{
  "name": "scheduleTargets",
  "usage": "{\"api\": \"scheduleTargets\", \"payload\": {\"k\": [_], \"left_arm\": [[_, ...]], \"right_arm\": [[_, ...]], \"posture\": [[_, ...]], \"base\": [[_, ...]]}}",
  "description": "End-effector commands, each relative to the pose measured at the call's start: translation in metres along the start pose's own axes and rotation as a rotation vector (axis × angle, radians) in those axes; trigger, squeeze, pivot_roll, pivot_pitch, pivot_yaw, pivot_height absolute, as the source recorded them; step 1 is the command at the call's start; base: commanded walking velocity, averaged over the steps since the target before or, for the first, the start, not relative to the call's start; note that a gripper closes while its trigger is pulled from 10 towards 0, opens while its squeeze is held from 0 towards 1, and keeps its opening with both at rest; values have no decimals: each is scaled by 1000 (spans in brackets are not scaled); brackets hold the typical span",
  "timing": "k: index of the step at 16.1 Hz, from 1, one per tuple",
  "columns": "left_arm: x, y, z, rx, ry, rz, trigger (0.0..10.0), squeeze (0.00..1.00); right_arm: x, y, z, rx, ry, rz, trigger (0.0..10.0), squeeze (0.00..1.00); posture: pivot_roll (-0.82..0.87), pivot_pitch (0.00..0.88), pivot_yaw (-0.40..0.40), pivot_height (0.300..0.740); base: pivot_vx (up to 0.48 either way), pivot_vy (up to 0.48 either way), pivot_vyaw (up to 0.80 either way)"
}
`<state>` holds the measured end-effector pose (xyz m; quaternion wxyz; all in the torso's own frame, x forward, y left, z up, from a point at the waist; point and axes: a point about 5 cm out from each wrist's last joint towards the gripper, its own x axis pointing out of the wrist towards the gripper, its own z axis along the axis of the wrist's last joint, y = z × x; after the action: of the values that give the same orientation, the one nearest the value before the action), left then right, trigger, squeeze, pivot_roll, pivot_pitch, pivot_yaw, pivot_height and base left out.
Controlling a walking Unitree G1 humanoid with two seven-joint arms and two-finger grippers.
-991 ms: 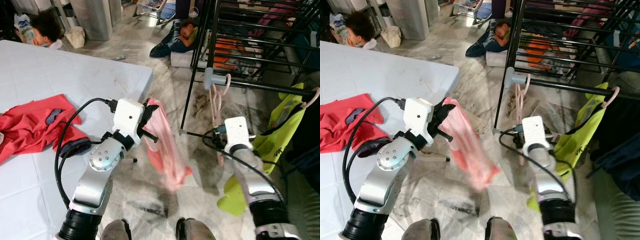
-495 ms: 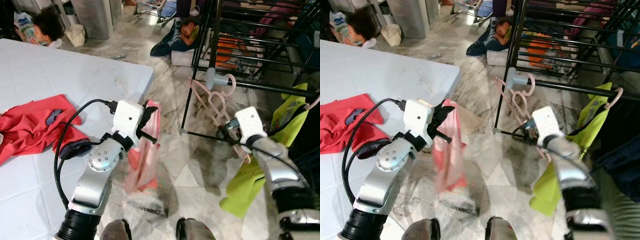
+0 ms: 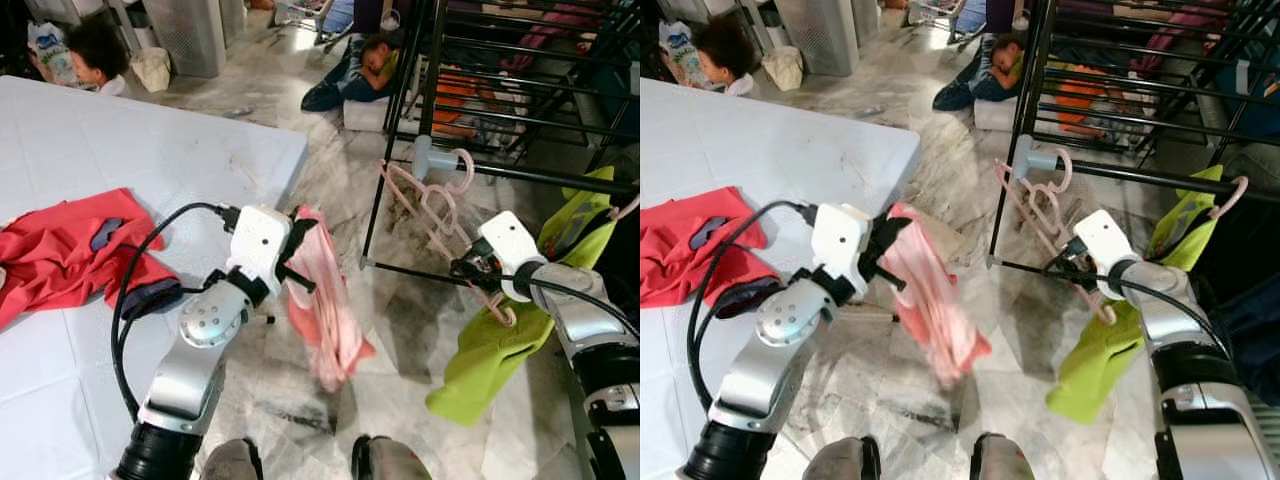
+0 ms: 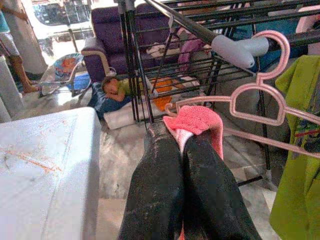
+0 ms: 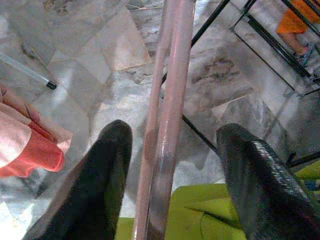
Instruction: Hang hanger
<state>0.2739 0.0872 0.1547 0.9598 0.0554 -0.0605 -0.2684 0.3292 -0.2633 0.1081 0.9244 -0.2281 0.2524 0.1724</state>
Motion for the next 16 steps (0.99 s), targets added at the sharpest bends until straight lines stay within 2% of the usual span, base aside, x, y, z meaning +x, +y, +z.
{"api": "scheduleTargets", "payload": {"k": [1, 7, 11, 15, 16], "left_arm": [[0, -1, 1, 9, 3, -8, 10000, 0], [-1, -6, -3, 15, 28, -35, 10000, 0], [-2, -8, -5, 26, 43, -61, 10000, 0], [-3, -10, -7, 25, 50, -71, 10000, 0], [-3, -10, -7, 25, 51, -73, 10000, 0]], "right_arm": [[0, -4, 4, 12, -17, 5, 0, 0], [3, -6, 8, 32, -32, 17, 0, 0], [7, -4, 11, 79, -61, 11, 0, 0], [10, 3, 12, 131, -121, -49, 0, 0], [10, 10, 18, 184, -179, -113, 0, 0]], "posture": [[-16, 110, -7, 740], [-16, 113, -10, 740], [-14, 111, -8, 740], [-11, 108, -7, 740], [-12, 103, -7, 740]], "base": [[0, 0, 0], [0, 0, 0], [0, 0, 0], [0, 0, 0], [0, 0, 0]]}}
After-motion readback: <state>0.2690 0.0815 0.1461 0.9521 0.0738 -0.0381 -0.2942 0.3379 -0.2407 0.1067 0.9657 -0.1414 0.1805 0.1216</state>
